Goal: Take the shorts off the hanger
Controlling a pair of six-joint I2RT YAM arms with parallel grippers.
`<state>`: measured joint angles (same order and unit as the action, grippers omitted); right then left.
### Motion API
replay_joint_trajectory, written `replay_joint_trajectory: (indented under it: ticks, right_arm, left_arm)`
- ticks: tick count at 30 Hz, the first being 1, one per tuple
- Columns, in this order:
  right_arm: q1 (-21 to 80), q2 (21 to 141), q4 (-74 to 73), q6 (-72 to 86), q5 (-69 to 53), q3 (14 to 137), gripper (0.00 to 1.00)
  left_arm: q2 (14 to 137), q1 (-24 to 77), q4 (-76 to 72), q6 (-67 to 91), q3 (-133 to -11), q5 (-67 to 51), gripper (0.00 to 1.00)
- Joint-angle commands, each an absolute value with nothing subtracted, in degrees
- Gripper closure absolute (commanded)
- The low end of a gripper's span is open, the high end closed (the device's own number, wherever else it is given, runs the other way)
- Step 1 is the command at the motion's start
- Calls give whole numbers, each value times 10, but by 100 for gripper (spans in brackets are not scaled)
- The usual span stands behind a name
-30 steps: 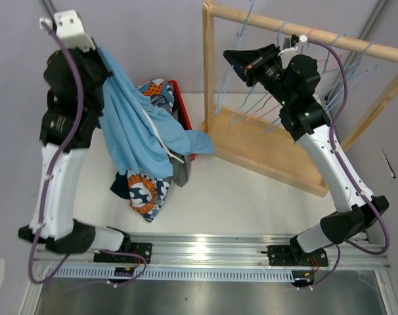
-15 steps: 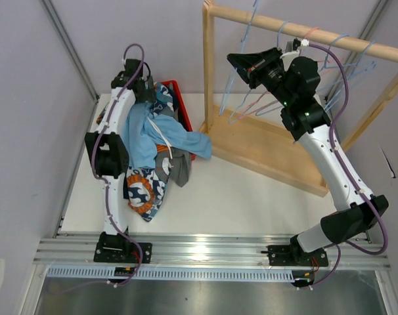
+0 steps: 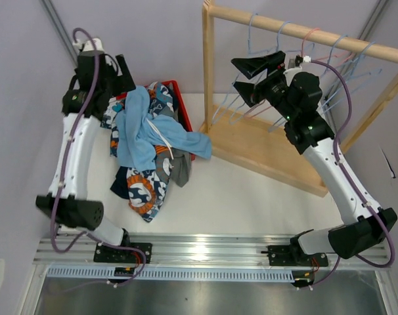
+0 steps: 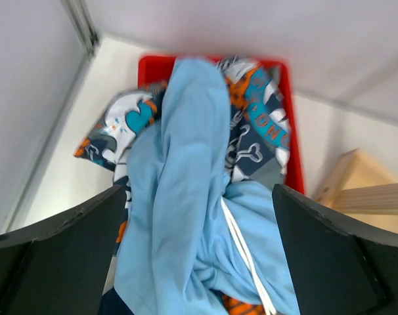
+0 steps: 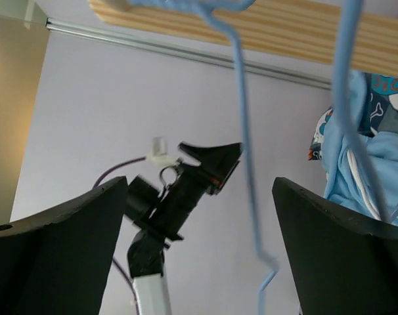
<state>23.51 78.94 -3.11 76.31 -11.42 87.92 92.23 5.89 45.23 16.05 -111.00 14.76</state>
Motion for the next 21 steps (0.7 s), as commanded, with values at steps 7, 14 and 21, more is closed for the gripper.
replay_joint_trajectory:
  ticks: [7, 14, 21]
  right_arm:
    - [243, 698, -128, 698, -52, 899, 1]
    - [260, 617, -282, 616, 61, 907, 1]
    - [328, 503, -427, 465, 178, 848, 0]
  left_arm:
    - [699, 84, 421, 167, -950, 129, 1]
    - [567, 87, 412, 176, -815, 103, 1]
    - [414, 107, 369, 193, -650, 23, 1]
